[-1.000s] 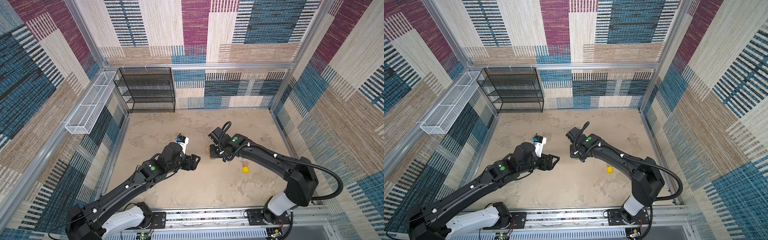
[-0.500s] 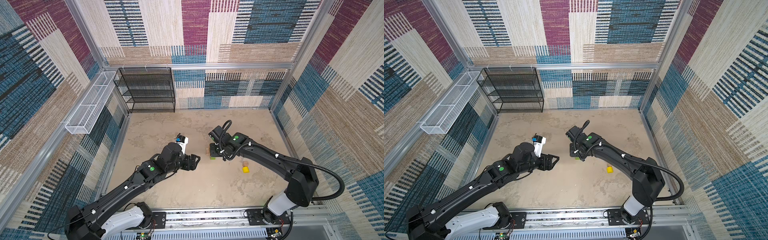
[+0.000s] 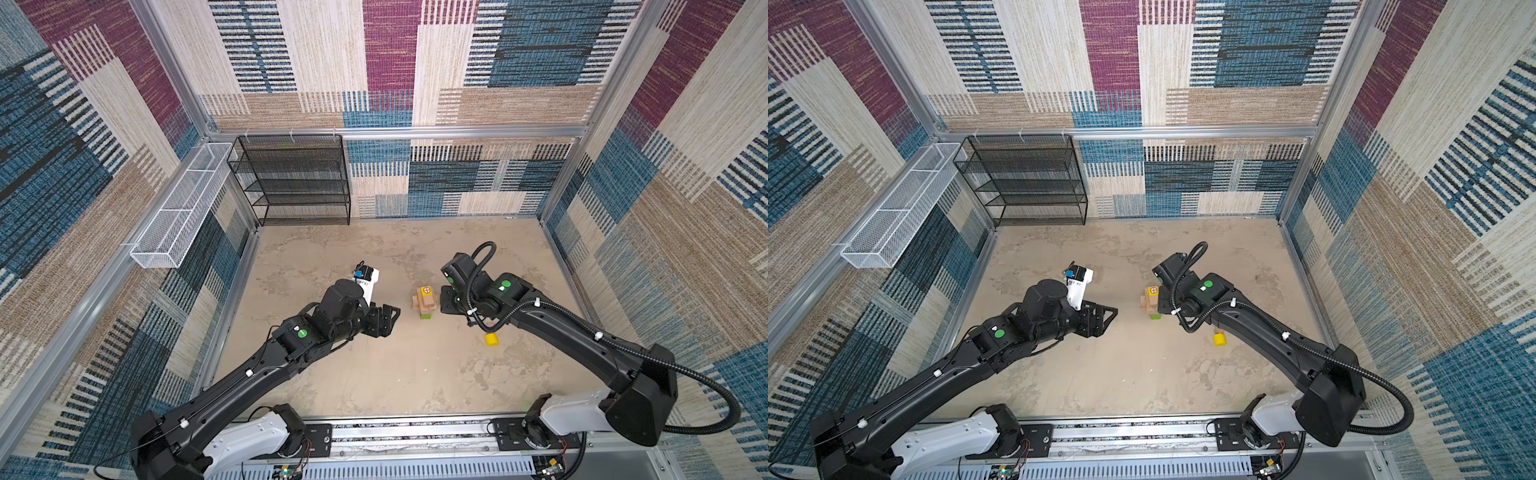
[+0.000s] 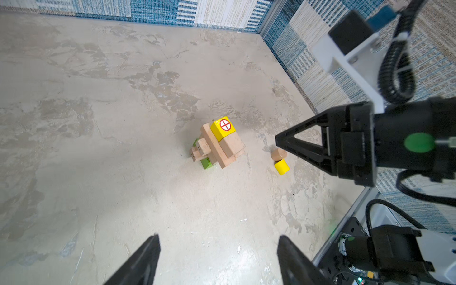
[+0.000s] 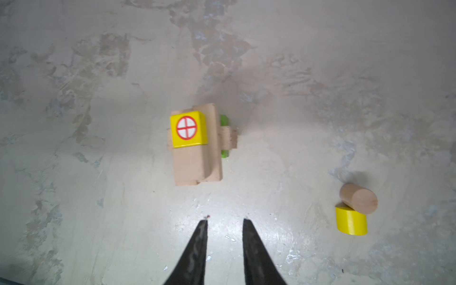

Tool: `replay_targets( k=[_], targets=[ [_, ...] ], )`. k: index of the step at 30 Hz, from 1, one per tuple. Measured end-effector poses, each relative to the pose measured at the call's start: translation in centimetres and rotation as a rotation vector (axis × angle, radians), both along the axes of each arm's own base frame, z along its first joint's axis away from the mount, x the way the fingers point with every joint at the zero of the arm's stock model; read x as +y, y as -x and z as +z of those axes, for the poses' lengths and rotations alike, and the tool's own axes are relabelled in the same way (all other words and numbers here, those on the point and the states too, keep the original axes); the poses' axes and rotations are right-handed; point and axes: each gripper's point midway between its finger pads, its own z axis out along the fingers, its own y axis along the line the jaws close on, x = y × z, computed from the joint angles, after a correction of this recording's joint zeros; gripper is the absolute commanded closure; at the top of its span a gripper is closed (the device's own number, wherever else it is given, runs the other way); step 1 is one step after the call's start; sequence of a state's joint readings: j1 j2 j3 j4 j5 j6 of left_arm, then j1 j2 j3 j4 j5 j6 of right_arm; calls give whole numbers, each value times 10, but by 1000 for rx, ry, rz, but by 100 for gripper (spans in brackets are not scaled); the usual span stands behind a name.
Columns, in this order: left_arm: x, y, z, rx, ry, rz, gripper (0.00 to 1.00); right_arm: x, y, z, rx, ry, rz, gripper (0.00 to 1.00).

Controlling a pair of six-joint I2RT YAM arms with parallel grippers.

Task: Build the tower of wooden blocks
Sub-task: 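Move the right gripper over the wooden cylinder while the left arm draws back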

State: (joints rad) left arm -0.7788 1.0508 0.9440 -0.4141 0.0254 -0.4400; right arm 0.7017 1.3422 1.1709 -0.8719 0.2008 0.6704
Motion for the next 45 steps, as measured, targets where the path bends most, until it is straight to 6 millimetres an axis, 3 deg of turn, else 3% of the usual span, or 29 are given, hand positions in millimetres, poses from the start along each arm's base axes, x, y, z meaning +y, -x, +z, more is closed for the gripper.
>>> replay_targets(
  k=[6,8,10,14,19,26,30,34,45],
  targets=[
    [-12,-4,-11,67,-56,-37,22,-35,9,-22,-16,-25,-83,63],
    [-18,-3,-15,92,-67,-55,22,-45,11,-29,-17,-40,-110,48],
    [-25,1,-19,116,-77,-78,22,-55,12,-36,-22,-46,-137,46],
    [-46,12,-18,136,-87,-124,22,-68,16,-51,-12,-58,-163,44],
    [-78,22,-23,150,-124,-163,21,-80,19,-62,2,-35,-155,33],
    [-123,34,-34,160,-167,-193,20,-100,15,-50,-65,-4,-165,36],
    [-134,37,-45,175,-188,-192,19,-119,8,-49,-81,16,-213,37],
    [-137,37,-52,185,-199,-192,19,-133,5,-59,-56,33,-262,38],
    [-168,30,-26,106,-169,-290,19,-133,4,-91,36,41,-268,45]
  ],
)
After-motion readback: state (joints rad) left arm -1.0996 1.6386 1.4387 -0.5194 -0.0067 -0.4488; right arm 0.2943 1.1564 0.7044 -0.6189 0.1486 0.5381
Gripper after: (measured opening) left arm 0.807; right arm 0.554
